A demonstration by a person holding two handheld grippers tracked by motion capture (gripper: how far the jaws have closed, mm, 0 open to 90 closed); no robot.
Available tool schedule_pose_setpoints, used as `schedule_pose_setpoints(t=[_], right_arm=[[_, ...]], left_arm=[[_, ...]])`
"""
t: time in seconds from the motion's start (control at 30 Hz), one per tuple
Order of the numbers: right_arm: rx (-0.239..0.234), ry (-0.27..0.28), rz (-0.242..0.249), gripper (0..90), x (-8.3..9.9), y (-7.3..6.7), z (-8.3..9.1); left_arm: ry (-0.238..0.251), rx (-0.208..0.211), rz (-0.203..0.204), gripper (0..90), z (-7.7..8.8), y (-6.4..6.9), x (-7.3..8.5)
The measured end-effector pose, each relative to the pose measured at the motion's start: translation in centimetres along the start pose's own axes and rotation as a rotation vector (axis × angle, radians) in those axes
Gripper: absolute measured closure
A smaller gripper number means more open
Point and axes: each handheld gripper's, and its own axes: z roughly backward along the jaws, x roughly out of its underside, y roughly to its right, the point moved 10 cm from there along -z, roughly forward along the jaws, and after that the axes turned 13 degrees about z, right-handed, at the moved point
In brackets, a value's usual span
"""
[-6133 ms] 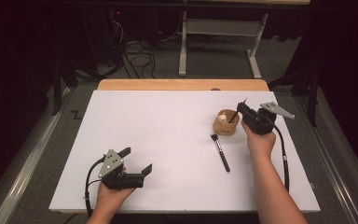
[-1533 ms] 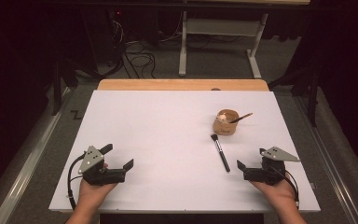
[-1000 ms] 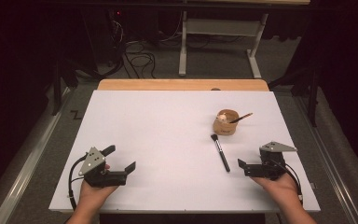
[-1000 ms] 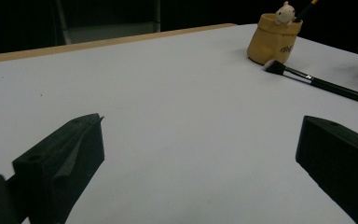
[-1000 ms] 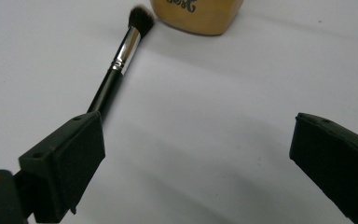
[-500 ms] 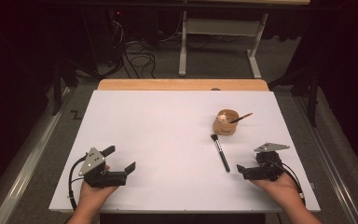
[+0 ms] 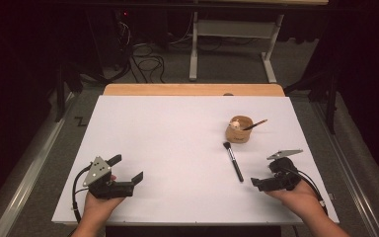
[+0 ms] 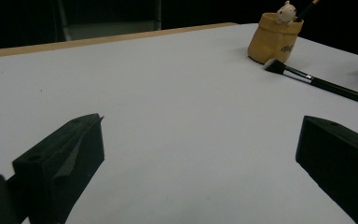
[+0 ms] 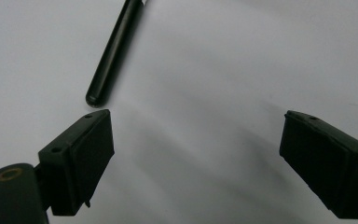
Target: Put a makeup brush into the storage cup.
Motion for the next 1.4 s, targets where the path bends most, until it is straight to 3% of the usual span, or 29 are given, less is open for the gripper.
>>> schedule_pose_setpoints(t=[0.47, 0.67, 0.9, 1.4], right_arm=[[-0.014, -0.03, 0.026, 16.9, -0.9, -0.5, 0.4], [-0.032, -0.04, 0.034, 22.8, -1.5, -1.0, 0.1], [-0.036, -0.05, 0.083, 27.9, -2.9, -1.9, -0.2], [-0.047, -0.093, 0.099, 44.4, -4.5, -3.2, -1.6]], left_arm=[[0.001, 0.003, 0.004, 1.9, 0.1, 0.0, 0.0], [0.002, 0.003, 0.0, 1.9, 0.1, 0.0, 0.0], [-0.001, 0.004, 0.001, 1.9, 0.2, 0.1, 0.0], [0.0, 0.01, -0.002, 1.9, 0.2, 0.2, 0.0]])
